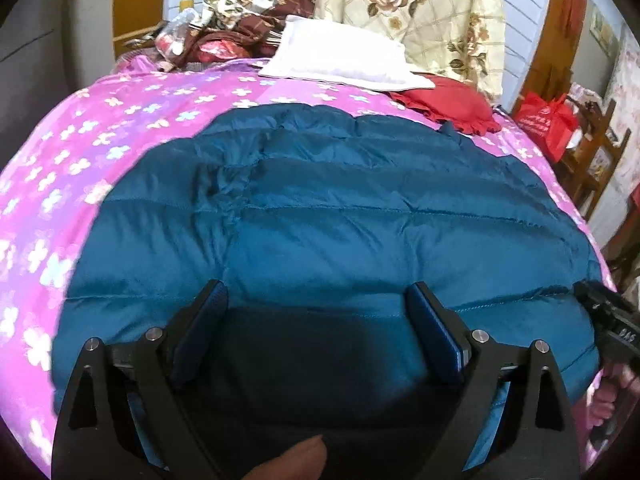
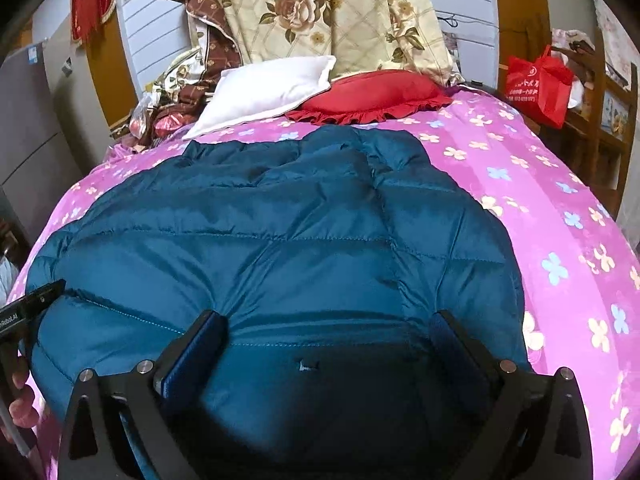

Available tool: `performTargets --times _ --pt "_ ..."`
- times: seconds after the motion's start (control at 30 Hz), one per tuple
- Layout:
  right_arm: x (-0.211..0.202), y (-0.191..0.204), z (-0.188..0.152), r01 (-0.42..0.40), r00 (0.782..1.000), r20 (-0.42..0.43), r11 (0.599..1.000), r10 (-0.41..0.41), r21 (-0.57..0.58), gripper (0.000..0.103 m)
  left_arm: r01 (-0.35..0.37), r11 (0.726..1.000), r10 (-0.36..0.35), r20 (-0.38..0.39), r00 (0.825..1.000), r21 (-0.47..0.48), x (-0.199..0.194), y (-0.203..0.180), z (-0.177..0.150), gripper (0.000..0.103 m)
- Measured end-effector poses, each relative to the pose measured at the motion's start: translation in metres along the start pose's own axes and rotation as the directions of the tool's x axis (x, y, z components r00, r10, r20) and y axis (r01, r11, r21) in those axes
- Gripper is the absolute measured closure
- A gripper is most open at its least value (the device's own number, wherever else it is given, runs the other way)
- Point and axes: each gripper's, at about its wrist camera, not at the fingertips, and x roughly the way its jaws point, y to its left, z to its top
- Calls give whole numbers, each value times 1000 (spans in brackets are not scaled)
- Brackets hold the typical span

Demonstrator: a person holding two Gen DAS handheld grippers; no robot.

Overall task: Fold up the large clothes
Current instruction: 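Release the jacket and pull both grippers back from it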

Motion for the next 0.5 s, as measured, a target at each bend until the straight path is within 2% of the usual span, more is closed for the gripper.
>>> performTargets --times 0.07,0.17,0.33,0.5 --pt "-20 4 1 53 999 8 999 -53 13 1 -51 999 51 3 999 13 -14 -1 -4 11" --pt "-64 9 -7 92 994 59 994 -95 55 1 -79 997 79 18 997 24 -49 -2 -22 11" --pt "-118 16 -42 39 997 61 993 -46 110 1 -107 994 108 -38 993 31 -92 -10 -60 11" --pt "-169 31 -91 21 997 73 998 -26 58 1 -117 991 120 -52 991 61 -136 -29 -99 11"
